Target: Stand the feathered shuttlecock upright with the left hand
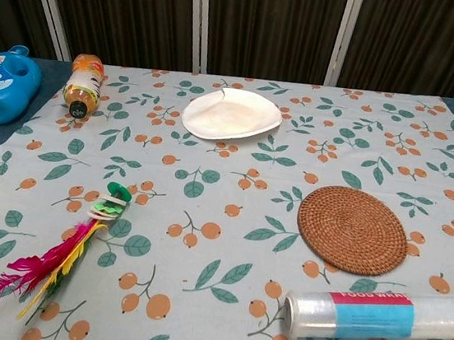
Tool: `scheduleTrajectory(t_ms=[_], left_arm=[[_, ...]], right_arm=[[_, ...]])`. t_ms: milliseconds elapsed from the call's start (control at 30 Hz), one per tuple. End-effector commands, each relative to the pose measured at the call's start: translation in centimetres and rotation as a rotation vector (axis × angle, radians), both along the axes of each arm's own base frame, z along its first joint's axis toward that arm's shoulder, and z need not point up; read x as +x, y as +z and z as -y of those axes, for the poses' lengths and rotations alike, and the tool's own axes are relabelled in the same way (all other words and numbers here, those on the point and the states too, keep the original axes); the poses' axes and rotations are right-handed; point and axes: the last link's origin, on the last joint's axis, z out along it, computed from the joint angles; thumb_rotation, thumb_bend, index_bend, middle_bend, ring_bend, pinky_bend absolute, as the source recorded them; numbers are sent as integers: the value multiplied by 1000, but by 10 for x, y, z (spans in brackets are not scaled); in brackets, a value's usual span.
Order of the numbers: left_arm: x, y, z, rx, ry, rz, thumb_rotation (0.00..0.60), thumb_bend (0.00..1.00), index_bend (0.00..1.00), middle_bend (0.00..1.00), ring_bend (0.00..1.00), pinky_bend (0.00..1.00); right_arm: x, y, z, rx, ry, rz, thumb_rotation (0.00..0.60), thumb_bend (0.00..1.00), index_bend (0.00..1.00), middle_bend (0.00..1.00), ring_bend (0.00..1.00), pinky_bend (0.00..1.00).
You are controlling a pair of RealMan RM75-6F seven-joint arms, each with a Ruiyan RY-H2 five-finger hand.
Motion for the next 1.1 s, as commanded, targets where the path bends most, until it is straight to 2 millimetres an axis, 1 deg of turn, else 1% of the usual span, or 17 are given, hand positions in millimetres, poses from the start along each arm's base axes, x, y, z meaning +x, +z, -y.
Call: scheduleTrajectory(t_ms=[33,300,367,533,700,800,900,933,1100], left_arm=[[1,0,0,-3,0,2,600,102,0,0,0,0],[6,-5,-1,-29,-24,-7,600,104,1,0,0,0],[8,-6,-2,-39,-37,-9,600,105,15,0,0,0],[15,-9,-7,-105,-74,-7,600,107,133,0,0,0],[25,-15,-13,-282,-159,-54,600,133,251,0,0,0],[29,-21,-17,-362,-229,-119,600,159,331,0,0,0],[32,-32,-17,-444,-281,-169,600,189,422,0,0,0],[32,-36,-17,-474,-290,-184,600,192,441,0,0,0],[37,-52,-16,-535,-327,-213,600,195,469,0,0,0]], right_arm=[[0,0,0,-1,-3,1,600,124,0,0,0,0],[-1,2,-1,-4,-4,3,600,124,0,0,0,0],[-1,2,-1,-2,-5,3,600,125,0,0,0,0],[0,1,0,-1,-6,2,600,123,0,0,0,0],[0,0,0,-1,-7,1,600,124,0,0,0,0],[-1,0,0,-4,-10,2,600,124,0,0,0,0],[-1,2,0,-10,-13,1,600,125,0,0,0,0],[-1,2,0,-11,-13,1,600,124,0,0,0,0],[-1,2,0,-13,-12,-1,600,125,0,0,0,0]])
